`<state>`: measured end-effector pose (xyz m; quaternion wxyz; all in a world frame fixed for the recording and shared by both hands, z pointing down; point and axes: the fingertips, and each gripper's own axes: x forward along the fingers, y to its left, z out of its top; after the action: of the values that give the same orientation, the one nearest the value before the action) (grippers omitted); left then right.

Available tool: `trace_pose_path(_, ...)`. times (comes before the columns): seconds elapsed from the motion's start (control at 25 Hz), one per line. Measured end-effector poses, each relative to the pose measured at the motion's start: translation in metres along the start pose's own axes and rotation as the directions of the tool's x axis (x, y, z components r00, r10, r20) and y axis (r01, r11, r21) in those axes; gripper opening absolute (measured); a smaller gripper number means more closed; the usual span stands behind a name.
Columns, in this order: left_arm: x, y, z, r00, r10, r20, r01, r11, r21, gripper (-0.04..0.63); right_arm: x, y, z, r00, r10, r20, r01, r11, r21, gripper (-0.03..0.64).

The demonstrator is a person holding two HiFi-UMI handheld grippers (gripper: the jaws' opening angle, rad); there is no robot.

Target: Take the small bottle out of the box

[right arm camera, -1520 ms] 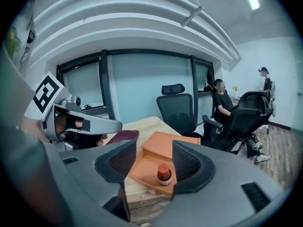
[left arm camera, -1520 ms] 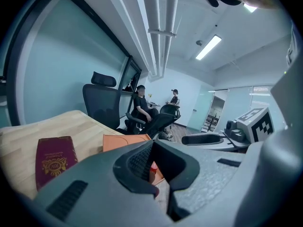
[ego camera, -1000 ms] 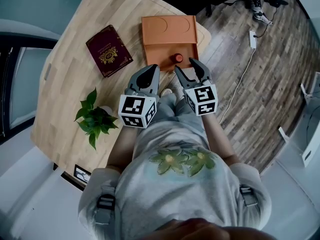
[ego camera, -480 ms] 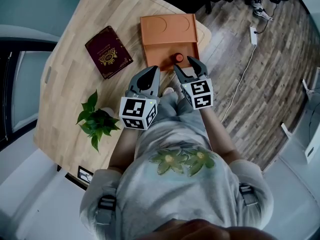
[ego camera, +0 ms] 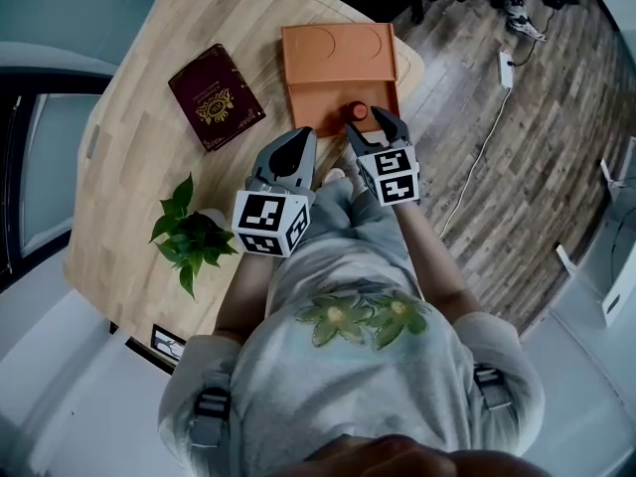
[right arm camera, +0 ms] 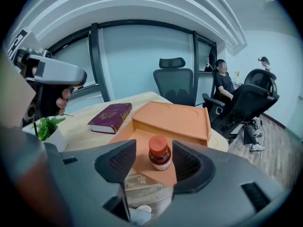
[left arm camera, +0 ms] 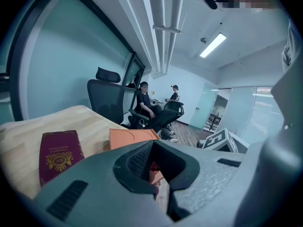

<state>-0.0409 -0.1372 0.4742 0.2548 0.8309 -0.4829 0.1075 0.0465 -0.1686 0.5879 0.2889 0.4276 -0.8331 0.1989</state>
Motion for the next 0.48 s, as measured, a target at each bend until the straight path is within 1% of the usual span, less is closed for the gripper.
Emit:
trace_pose_path(0.28, -0.003, 0.004, 0.001, 1.000, 0.003, 0.007, -0.003, 1.000, -0.021, 0.003, 0.014, -0.005, -0.010, 0.999, -0.010, -0.042, 0.011, 1.000, 0.012, 0.212)
trace_pose_path(0.48, -0.003, 0.007, 0.000, 1.000, 0.008, 0.008, -0.008, 1.000, -0.022, 0.003, 0.023, -0.005, -0.014, 0.998, -0.010, -0.065, 0.010, 1.000, -0.008, 0.212)
